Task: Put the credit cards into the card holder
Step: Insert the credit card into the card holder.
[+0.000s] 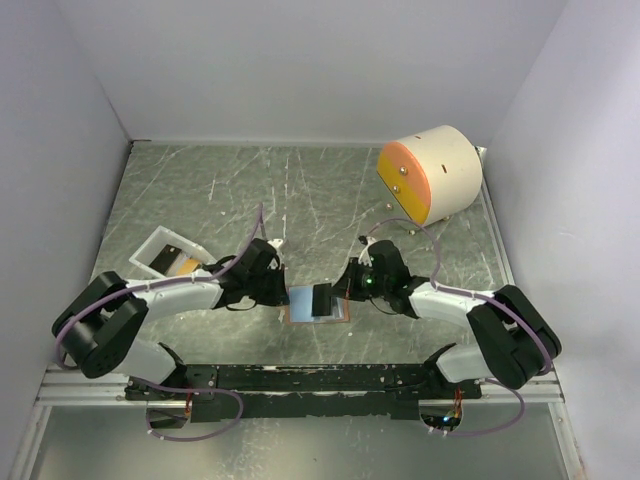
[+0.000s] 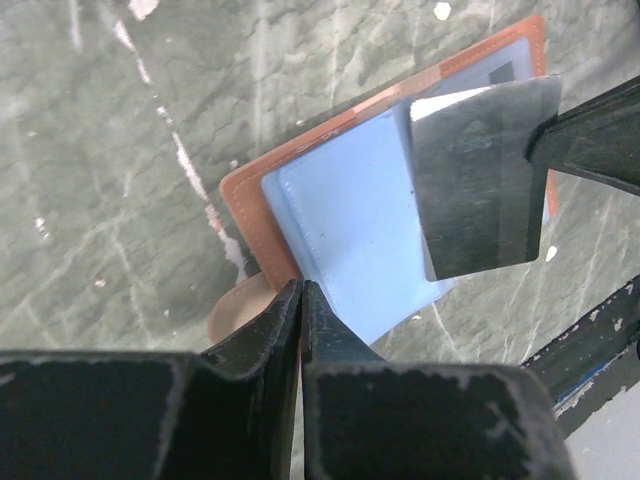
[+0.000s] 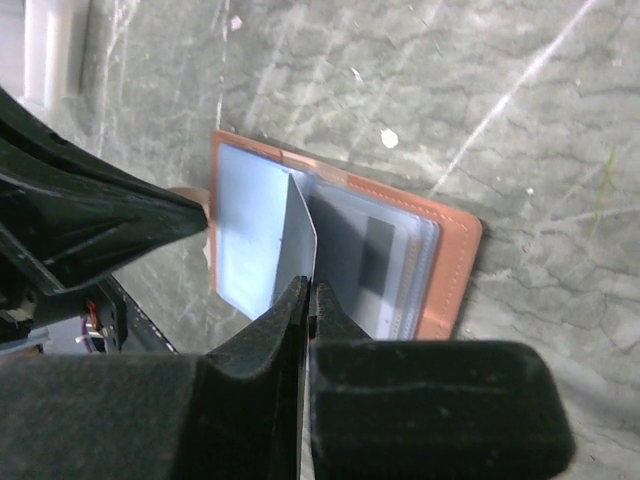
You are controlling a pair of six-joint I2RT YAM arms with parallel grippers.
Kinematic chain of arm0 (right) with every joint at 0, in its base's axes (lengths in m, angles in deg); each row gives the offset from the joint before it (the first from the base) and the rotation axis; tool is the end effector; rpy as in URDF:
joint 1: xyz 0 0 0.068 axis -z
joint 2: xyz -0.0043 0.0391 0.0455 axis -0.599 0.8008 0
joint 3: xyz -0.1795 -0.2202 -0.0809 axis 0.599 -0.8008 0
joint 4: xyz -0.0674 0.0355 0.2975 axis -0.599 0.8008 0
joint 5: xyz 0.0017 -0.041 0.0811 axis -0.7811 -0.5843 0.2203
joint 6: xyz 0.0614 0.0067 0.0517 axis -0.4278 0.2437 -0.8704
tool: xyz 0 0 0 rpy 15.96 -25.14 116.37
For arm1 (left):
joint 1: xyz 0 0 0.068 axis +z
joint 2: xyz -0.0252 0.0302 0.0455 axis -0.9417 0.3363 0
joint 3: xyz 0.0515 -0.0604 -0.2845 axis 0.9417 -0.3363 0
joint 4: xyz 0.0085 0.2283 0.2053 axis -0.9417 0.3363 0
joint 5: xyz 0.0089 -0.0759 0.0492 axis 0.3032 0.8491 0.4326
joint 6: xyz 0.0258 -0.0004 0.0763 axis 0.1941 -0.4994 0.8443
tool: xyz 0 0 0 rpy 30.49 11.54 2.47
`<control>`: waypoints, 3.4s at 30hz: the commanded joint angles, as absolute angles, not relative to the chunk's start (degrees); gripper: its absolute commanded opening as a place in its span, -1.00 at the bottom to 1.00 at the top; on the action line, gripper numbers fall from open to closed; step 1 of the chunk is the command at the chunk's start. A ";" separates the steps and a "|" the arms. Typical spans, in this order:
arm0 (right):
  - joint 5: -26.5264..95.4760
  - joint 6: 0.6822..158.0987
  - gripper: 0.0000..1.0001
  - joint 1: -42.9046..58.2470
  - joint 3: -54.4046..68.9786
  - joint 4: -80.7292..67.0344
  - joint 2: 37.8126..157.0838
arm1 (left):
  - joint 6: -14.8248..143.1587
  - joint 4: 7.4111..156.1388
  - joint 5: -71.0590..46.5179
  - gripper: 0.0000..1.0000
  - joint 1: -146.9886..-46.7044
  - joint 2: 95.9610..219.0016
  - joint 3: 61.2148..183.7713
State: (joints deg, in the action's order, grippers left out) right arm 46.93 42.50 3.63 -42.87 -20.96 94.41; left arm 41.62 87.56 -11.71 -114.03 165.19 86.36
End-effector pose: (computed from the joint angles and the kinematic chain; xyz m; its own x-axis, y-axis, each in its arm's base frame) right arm 0.2335 0.1812 0.1104 -0.8905 0.1932 -0.4120 -0.1686 0.7008 0.6931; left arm 0.2236 -0.2284 0.1141 -0.8859 0.0794 -0.4569 0.3088 0.8362 -0.4533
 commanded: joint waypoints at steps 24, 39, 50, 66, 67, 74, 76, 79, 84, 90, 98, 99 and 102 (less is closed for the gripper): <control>47.67 43.98 -1.00 3.84 -45.51 -22.20 96.11 | 40.09 86.37 -14.89 -0.78 -115.08 164.61 82.04; 48.72 44.50 -1.00 3.75 -44.99 -22.38 97.79 | 40.34 86.38 -14.55 -0.77 -115.16 165.29 82.45; 47.33 44.61 -1.00 1.05 -42.74 -21.31 100.58 | 40.64 86.79 -14.27 -0.77 -115.26 165.38 83.19; 41.94 39.39 -0.77 -4.03 -38.97 -20.01 103.72 | 36.90 84.54 -12.70 -0.78 -115.69 162.94 80.62; 41.19 39.48 -0.64 -4.02 -38.69 -18.69 103.03 | 36.61 84.66 -12.72 -0.78 -115.65 162.94 80.50; 36.53 39.94 -0.26 -4.01 -37.34 -9.01 96.13 | 33.91 82.99 -12.22 -0.77 -115.69 160.91 77.82; 36.87 39.38 -0.20 -4.13 -37.82 -8.84 95.07 | 33.66 82.91 -12.61 -0.77 -115.78 160.51 77.50; 37.54 38.26 -0.16 -4.77 -38.24 -9.70 94.99 | 33.73 83.38 -13.14 -0.77 -115.79 160.20 77.58; 37.30 36.72 -0.12 -7.28 -37.58 -10.78 96.51 | 33.53 83.31 -12.83 -0.77 -115.77 160.14 77.74; 36.66 35.76 -0.12 -9.50 -36.39 -11.79 98.98 | 33.21 83.22 -12.89 -0.77 -115.93 159.69 77.30; 36.64 35.45 -0.12 -11.11 -35.67 -13.13 100.79 | 33.19 83.31 -13.22 -0.77 -116.06 159.33 77.27; 36.74 35.48 -0.13 -11.36 -35.65 -13.46 101.01 | 33.16 83.27 -13.19 -0.77 -116.19 159.36 77.30; 37.12 35.68 -0.12 -11.54 -35.85 -14.53 101.45 | 33.43 83.26 -13.22 -0.77 -116.37 159.57 77.43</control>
